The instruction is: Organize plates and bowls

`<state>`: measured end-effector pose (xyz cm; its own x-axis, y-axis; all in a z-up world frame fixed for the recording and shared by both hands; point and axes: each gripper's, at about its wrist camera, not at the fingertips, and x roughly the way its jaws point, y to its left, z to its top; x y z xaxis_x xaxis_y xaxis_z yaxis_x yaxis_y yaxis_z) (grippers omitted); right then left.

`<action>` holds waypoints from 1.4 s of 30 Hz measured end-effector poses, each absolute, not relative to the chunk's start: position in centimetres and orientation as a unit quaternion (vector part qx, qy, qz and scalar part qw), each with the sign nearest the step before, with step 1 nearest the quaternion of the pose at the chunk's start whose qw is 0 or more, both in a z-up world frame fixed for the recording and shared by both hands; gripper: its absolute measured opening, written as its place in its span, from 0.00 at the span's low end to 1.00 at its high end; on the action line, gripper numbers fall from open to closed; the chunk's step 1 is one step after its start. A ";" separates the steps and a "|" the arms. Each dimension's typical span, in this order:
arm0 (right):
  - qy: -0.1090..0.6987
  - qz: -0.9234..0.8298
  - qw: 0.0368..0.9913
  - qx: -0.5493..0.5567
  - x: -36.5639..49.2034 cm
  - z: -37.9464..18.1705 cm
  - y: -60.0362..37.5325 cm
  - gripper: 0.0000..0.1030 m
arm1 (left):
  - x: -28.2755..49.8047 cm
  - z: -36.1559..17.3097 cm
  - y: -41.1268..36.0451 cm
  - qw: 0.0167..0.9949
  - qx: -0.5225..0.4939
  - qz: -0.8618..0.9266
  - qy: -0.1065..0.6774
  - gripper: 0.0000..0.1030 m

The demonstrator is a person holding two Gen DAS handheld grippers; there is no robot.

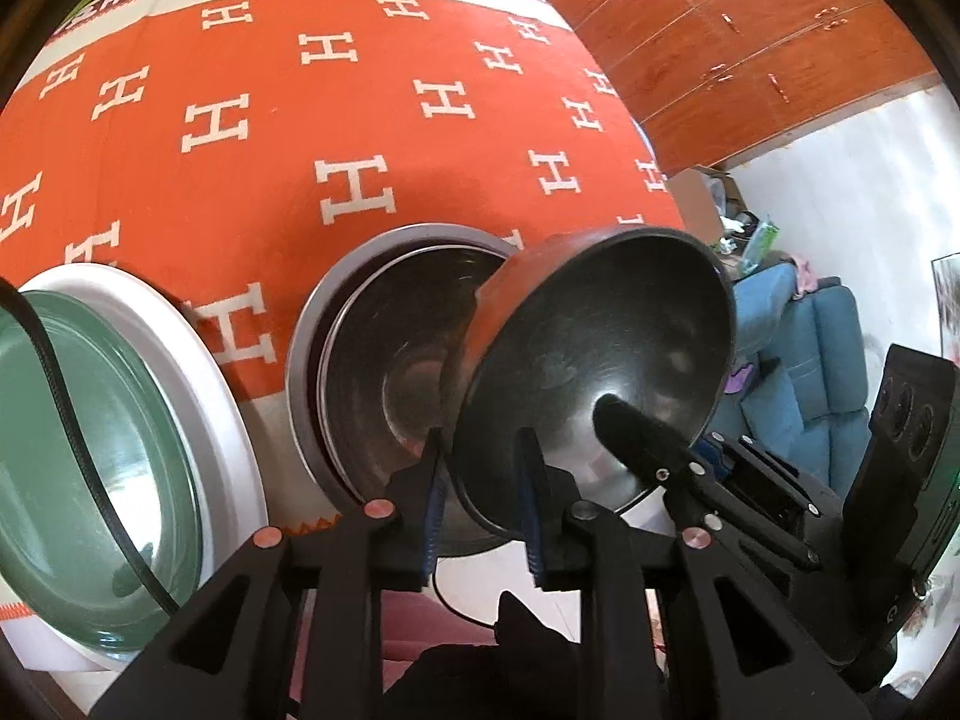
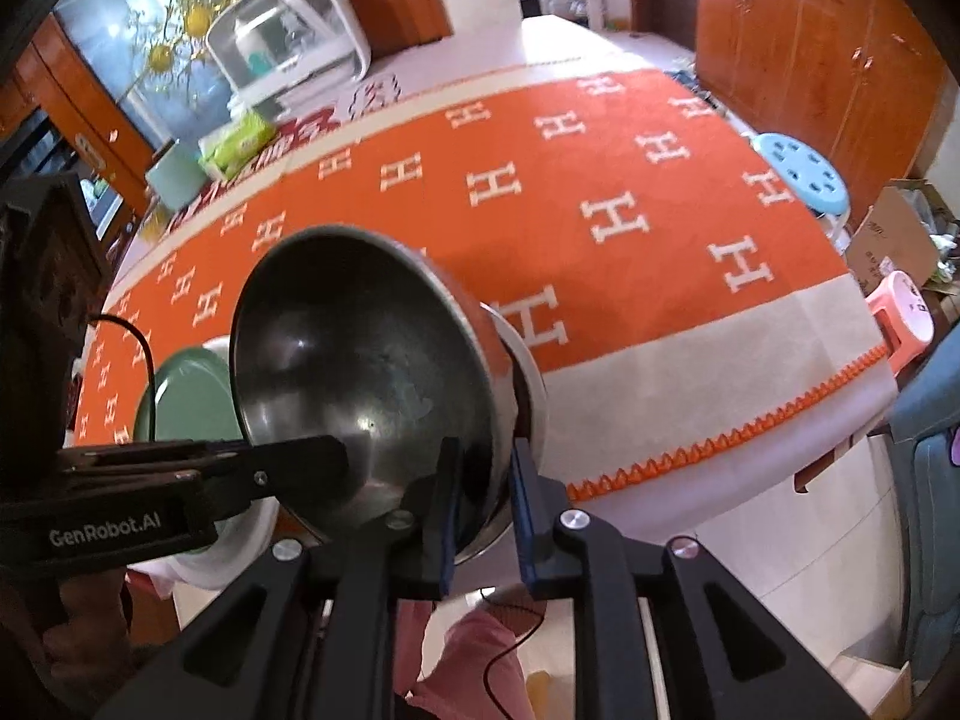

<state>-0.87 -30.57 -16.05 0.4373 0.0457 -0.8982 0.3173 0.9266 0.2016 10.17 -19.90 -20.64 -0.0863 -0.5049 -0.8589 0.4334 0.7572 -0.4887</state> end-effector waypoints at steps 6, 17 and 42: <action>0.537 -0.051 0.824 0.175 0.2 -17.2 -31.2 0.18 | 10.3 -21.2 -20.1 0.681 -0.026 -0.320 0.658 0.21; 0.540 -0.023 0.822 0.180 1.1 -17.7 -32.1 0.31 | 11.0 -21.0 -20.3 0.703 -0.013 -0.281 0.653 0.26; 0.534 -0.080 0.788 0.295 1.1 -19.8 -35.8 0.47 | 14.1 -19.8 -21.9 0.707 0.042 -0.310 0.635 0.41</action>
<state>1.06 -35.78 -19.77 0.4175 0.1882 -0.8890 0.4416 0.8130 0.3795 14.12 -21.85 -19.79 0.0019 -0.3834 -0.9236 0.4913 0.8048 -0.3331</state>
